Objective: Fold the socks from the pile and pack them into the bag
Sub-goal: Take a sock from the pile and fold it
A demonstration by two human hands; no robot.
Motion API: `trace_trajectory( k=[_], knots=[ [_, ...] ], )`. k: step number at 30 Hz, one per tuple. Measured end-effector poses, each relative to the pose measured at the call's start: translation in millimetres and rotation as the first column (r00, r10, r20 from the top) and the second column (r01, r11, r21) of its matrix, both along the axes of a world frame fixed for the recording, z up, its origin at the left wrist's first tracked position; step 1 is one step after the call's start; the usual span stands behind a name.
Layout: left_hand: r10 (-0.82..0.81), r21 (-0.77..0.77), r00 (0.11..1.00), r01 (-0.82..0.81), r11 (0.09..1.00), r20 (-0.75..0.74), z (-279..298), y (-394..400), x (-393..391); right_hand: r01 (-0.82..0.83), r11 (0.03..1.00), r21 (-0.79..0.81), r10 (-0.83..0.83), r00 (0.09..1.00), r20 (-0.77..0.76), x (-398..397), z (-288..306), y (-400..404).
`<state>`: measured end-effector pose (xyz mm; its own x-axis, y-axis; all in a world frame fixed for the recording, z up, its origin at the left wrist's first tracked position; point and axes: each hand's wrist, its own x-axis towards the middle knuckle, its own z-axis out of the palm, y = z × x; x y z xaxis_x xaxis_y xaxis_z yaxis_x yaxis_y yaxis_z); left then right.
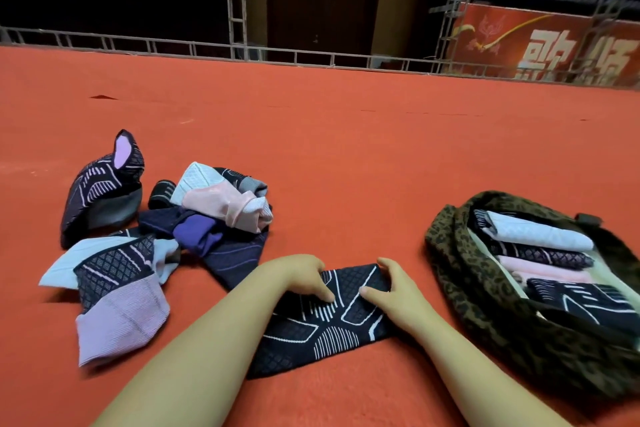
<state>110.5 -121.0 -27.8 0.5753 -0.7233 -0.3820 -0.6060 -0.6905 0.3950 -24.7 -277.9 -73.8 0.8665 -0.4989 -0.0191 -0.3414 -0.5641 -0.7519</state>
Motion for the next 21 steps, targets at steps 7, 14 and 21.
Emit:
trace_trajectory(
  k=[7,14,21],
  knots=[
    [-0.136,-0.474,0.713,-0.299,0.828,-0.687,25,33,6,0.119,0.842,0.526,-0.223,0.965,0.139,-4,24,-14],
    [-0.28,-0.649,0.609,-0.548,0.528,-0.742,28,51,0,-0.092,0.541,0.836,-0.043,0.99,0.137,-19,48,47],
    [-0.004,-0.571,0.725,-0.538,0.621,-0.688,33,50,14,-0.191,0.726,0.661,-0.135,0.902,0.41,10,71,46]
  ],
)
